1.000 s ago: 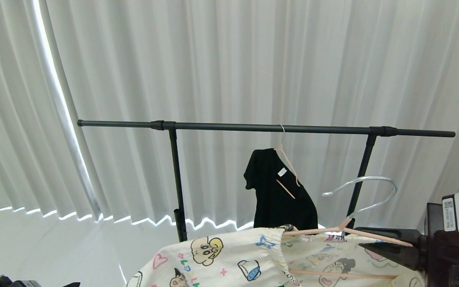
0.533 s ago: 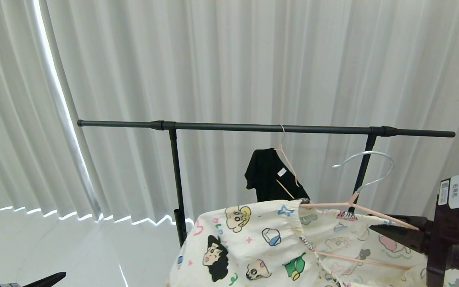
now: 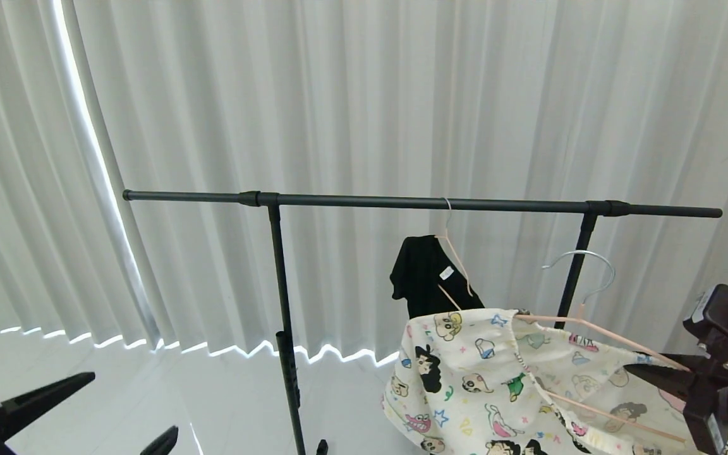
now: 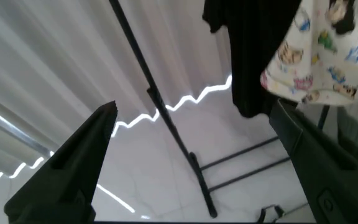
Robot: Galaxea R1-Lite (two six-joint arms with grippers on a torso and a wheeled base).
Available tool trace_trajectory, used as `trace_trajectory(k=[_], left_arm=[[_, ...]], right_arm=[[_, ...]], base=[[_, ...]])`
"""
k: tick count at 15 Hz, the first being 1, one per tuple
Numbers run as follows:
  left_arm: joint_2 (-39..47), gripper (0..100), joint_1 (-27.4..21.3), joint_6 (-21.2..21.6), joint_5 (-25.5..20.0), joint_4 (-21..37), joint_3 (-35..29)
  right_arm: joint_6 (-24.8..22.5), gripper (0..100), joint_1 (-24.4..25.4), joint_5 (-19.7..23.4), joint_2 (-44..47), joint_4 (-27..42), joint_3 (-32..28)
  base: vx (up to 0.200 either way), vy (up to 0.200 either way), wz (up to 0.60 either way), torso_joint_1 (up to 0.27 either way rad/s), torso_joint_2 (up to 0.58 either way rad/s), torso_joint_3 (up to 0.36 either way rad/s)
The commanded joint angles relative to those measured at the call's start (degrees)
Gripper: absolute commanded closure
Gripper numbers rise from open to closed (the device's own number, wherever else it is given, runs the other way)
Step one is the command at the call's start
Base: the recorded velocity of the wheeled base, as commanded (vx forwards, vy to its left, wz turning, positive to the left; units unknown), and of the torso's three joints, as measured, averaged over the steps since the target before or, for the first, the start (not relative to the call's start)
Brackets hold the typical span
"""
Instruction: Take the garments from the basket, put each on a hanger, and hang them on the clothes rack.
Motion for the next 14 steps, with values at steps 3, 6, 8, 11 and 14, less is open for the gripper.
trace_trajectory(k=[3, 6, 8, 11, 14], left_arm=[[12.43, 0, 6.35, -3.02, 0.61, -0.01, -12.30], [18.41, 0, 18.65, -2.41, 4.74, 0.08, -9.92], [19.81, 0, 21.02, -2.49, 5.88, -0.09, -9.83], [20.34, 0, 20.94, -2.41, 5.88, -0.27, -8.34], [20.52, 0, 21.02, -2.32, 5.97, -0.27, -8.16]], right_arm=[[0.74, 100, -2.78, -4.69, -3.33, 4.45, 1.09], [2.85, 100, -5.25, -8.82, -5.44, 9.46, 1.36], [6.63, 100, -8.59, -11.63, -6.06, 11.65, 1.36], [7.77, 100, -14.56, -12.51, -5.88, 12.88, 1.62], [7.77, 100, -19.13, -14.97, -6.58, 16.05, 2.50]], base=[[0.000, 0.000, 0.00, 0.000, 0.00, 0.000], [0.000, 0.000, 0.00, 0.000, 0.00, 0.000], [0.000, 0.000, 0.00, 0.000, 0.00, 0.000], [0.000, 0.000, 0.00, 0.000, 0.00, 0.000], [0.000, 0.000, 0.00, 0.000, 0.00, 0.000]])
